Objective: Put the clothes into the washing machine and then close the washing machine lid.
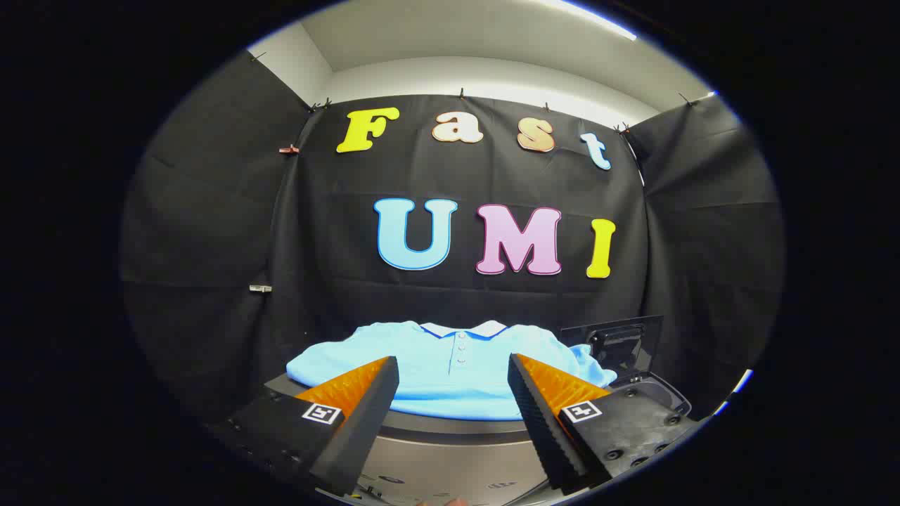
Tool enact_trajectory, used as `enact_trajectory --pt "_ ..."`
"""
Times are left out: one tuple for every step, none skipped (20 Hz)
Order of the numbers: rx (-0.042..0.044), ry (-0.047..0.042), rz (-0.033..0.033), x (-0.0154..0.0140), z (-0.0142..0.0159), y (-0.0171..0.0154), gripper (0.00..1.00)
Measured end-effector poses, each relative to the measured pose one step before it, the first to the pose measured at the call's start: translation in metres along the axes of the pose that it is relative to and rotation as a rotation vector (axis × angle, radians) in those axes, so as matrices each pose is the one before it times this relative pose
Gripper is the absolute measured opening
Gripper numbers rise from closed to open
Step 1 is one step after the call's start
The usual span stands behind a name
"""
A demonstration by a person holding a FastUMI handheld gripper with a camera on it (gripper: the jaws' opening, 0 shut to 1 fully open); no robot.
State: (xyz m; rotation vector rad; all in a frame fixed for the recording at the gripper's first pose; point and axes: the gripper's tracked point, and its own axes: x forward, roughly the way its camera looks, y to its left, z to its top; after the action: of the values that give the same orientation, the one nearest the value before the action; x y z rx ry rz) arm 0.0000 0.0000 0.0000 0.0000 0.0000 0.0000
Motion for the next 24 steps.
enact_trajectory --pt "0.00126 0.00129 -0.00411 0.00040 0.00034 -0.00092 0.98" --pt "0.00039 -0.00185 -0.00667 -0.00054 0.00081 -0.00102 0.98" --pt "0.00048 -0.00233 -0.00242 0.00008 0.00120 -0.00098 0.98" --pt "0.00110 -0.00356 -0.00291 0.00089 0.00199 -0.00059 0.98" --pt "0.00092 -0.00233 -0.00165 0.00016 0.00118 0.00030 0.98" --pt "0.00034 -0.00125 -0.00287 0.00006 0.00125 -0.00054 0.98" --pt "0.00045 0.00125 -0.00085 0.00120 0.00055 -0.00067 0.98" --pt "-0.00027 -0.00008 -0.00227 0.00147 0.00006 -0.00120 0.98" --pt "0.00162 0.00075 -0.00109 0.00135 0.00046 -0.00080 0.98" --pt "0.00149 -0.00082 -0.00077 0.00052 0.00076 -0.00013 0.98" --pt "-0.00194 -0.00153 -0.00439 -0.00023 0.00058 -0.00109 0.97" --pt "-0.00263 -0.00038 -0.00285 0.00255 0.00108 -0.00104 0.98" --pt "0.00036 -0.00019 -0.00038 0.00077 0.00035 -0.00003 0.98" --pt "0.00282 0.00005 0.00009 -0.00028 0.00009 0.00012 0.97" --pt "0.00241 0.00230 0.00137 0.00159 -0.00061 0.00010 0.98" --pt "-0.00159 0.00217 -0.00423 0.00196 -0.00025 -0.00160 0.98" --pt "-0.00020 0.00435 0.00160 0.00225 -0.00001 -0.00063 0.98" --pt "0.00188 0.00386 0.00359 0.00351 -0.00044 0.00038 0.98" --pt "0.00299 0.01066 -0.00049 0.00435 -0.00118 -0.00113 0.98" --pt "0.00387 0.00642 -0.00159 0.00641 0.00055 -0.00086 0.98" --pt "0.00712 0.01014 0.00175 0.00612 0.00075 -0.00022 0.98" --pt "0.00559 0.01216 0.00125 0.00883 0.00069 0.00033 0.98" --pt "0.00259 0.02168 -0.01528 0.01004 -0.00204 -0.00520 0.98" --pt "0.00295 0.01169 -0.01024 0.00899 0.00073 -0.00313 0.98"
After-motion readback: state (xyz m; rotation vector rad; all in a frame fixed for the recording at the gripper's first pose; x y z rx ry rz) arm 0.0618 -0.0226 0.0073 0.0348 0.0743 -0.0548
